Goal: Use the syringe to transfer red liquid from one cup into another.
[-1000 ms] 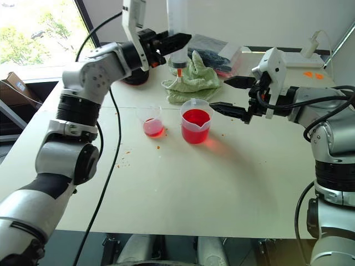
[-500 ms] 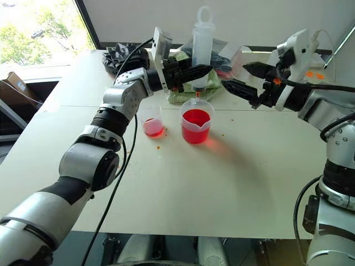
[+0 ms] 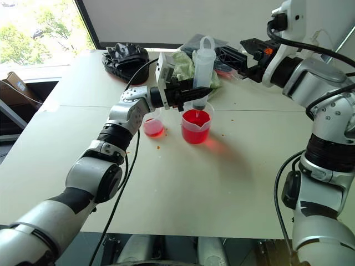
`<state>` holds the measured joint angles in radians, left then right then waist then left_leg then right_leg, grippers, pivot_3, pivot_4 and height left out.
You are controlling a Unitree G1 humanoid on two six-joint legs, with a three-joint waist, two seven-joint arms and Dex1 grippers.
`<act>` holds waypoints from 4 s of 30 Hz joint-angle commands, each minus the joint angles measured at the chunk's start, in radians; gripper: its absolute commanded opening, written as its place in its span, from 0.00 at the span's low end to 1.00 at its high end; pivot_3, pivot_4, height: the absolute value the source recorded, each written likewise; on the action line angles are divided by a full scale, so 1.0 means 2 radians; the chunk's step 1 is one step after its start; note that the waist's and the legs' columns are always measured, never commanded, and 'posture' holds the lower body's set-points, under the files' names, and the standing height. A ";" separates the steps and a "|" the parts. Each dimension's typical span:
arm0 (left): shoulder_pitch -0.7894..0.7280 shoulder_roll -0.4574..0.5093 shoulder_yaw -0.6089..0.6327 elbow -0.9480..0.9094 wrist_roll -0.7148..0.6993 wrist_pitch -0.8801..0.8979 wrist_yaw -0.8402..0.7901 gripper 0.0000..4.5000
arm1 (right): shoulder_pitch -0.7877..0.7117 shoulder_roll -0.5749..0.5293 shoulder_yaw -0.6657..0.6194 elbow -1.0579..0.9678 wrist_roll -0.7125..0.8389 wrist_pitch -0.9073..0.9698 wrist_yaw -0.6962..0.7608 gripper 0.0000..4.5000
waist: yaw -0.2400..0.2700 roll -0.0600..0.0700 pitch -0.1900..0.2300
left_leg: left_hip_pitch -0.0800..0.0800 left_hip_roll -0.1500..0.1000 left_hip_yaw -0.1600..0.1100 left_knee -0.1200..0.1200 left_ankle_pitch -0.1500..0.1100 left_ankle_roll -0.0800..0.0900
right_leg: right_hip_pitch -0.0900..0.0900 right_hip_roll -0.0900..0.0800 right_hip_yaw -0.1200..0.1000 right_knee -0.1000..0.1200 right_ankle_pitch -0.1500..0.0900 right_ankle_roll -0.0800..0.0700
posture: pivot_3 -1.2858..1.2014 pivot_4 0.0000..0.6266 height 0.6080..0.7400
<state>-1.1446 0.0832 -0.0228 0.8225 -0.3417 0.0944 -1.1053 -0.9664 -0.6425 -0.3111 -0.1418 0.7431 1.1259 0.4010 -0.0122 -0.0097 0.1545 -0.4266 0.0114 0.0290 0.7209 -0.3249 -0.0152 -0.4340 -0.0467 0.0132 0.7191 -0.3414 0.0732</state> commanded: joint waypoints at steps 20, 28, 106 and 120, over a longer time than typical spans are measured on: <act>-0.009 -0.010 0.006 0.006 0.027 -0.031 0.011 0.31 | -0.007 -0.036 -0.015 -0.049 0.031 0.049 -0.002 1.00 | 0.000 0.000 0.000 | 0.000 0.000 0.000 0.000 0.000 0.000 | 0.000 0.000 0.000 0.000 0.000 0.000 | 0.52 0.24 0.78; -0.008 -0.014 0.005 0.007 0.033 -0.037 0.009 0.31 | -0.004 -0.014 -0.011 -0.068 0.040 0.065 -0.027 1.00 | 0.000 0.000 0.000 | 0.000 0.000 0.000 0.000 0.000 0.000 | 0.000 0.000 0.000 0.000 0.000 0.000 | 0.52 0.24 0.78; 0.004 -0.015 0.017 -0.014 0.035 -0.050 0.041 0.31 | -0.047 0.068 -0.053 -0.143 -0.038 0.196 -0.176 1.00 | -0.001 0.000 0.000 | 0.000 0.000 0.000 -0.001 0.000 0.000 | 0.000 0.000 0.000 0.000 0.000 0.000 | 0.52 0.24 0.78; 0.004 -0.017 0.018 -0.012 0.035 -0.054 0.040 0.31 | -0.048 0.159 -0.011 -0.168 -0.128 0.191 -0.250 1.00 | -0.002 0.000 0.000 | 0.000 0.000 0.000 -0.001 0.000 0.000 | 0.000 0.000 0.000 0.000 0.000 0.000 | 0.52 0.24 0.78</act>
<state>-1.1131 0.0573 -0.0068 0.8363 -0.2509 0.0118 -1.0205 -1.0493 -0.3283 -0.3326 -0.4574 0.5222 1.5197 -0.0757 -0.0160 -0.0093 0.1542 -0.4267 0.0110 0.0290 0.7186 -0.3250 -0.0149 -0.4347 -0.0470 0.0132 0.7189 -0.3415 0.0732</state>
